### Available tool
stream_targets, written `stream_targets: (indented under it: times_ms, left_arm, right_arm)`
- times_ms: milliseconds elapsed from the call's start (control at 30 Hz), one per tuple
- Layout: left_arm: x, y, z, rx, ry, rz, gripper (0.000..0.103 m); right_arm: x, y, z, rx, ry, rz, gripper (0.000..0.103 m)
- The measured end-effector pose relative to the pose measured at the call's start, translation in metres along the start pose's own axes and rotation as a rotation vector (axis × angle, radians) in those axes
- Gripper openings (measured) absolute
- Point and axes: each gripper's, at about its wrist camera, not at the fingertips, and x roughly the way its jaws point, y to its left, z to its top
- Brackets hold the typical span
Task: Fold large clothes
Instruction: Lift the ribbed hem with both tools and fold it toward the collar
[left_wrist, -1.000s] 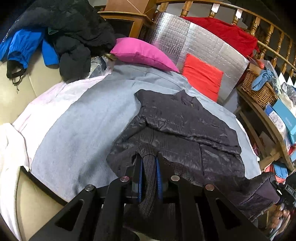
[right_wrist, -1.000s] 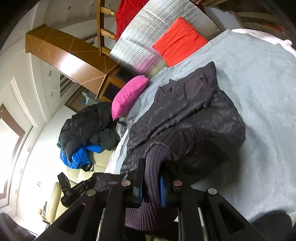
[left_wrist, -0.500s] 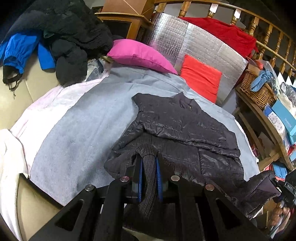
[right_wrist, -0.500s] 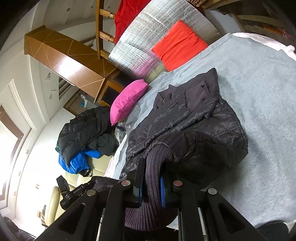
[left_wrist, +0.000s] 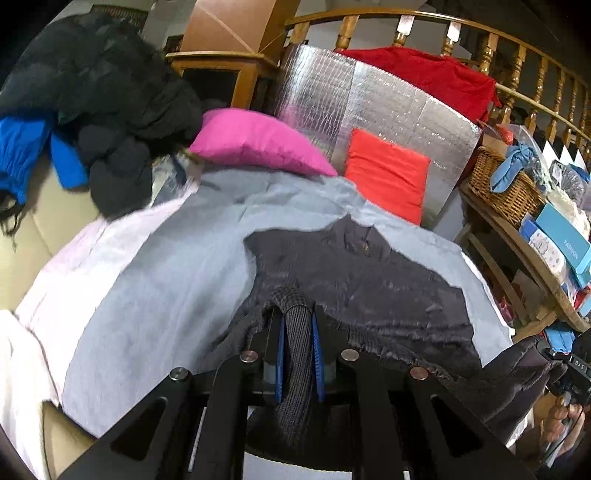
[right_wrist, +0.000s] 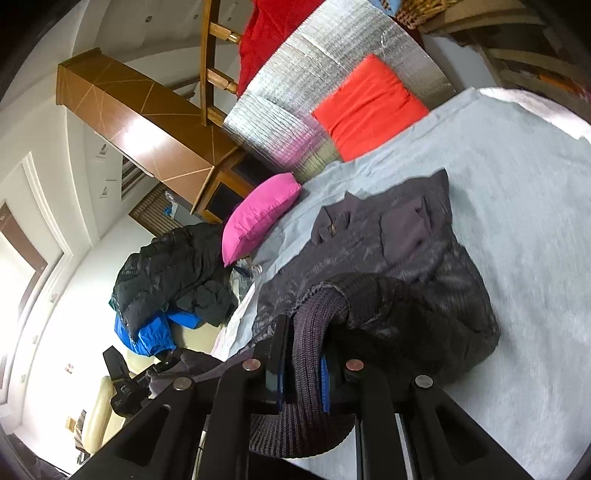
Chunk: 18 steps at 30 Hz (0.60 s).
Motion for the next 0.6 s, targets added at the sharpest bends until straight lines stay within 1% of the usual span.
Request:
stream_targets:
  times_ms: [300,600]
  left_arm:
    - [0.013,-0.019,0.052,0.02,-0.085,-0.011,0.014]
    - [0.039,-0.026,0.082,0.018,-0.108,-0.005,0.014]
  right_arm:
    - [0.007,0.018,0.05,-0.043,-0.066,0.003,0.014]
    - [0.027,0.028,0.092,-0.063,-0.107,-0.007,0.014]
